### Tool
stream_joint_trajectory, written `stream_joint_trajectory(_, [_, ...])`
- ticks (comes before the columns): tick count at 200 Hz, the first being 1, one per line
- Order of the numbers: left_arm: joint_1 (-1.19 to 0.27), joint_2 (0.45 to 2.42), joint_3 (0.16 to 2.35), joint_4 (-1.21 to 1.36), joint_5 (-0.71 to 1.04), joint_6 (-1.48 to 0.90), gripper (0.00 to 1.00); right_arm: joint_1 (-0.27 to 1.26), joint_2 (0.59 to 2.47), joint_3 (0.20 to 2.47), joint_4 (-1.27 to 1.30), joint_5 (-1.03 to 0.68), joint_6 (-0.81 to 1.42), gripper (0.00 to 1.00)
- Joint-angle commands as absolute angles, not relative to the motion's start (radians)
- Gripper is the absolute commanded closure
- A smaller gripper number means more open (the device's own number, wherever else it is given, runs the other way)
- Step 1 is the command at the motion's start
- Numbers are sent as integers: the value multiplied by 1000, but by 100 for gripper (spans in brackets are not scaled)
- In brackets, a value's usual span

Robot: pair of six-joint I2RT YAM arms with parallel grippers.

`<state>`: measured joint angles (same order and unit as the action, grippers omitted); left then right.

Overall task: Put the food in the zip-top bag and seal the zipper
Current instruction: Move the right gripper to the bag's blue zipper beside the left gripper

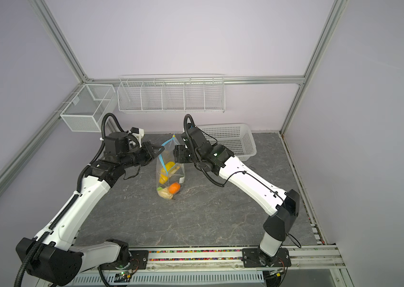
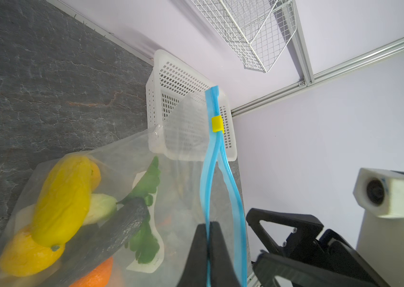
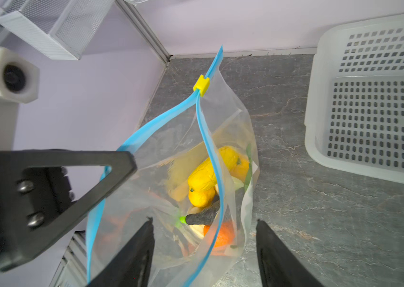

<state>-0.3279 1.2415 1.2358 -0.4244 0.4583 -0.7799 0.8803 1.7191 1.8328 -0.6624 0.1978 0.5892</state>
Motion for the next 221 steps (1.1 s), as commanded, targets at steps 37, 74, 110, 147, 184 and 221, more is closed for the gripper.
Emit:
stream_joint_trajectory(37, [-333,1212,1222,-396,438,-759,100,917,1832,1990,-820,338,487,56])
stream_joint_trajectory(74, [-334,1201,1206,-393,435,-756,100,918,1860,2009,-816,346,477,76])
stream_joint_trajectory(110, [-333,1200,1208,-380,434,-760,100,907,1907,2065,-827,320,482,93])
stream_joint_trajectory(147, [-303,1185,1251,-405,444,-778,100,897,1974,2201,-847,167,522,93])
stream_joint_trajectory(184, [-216,1097,1247,-443,400,-772,100,914,2003,2278,-840,95,552,93])
stream_joint_trajectory(221, [-176,1056,1248,-481,401,-759,100,926,2025,2281,-774,32,591,93])
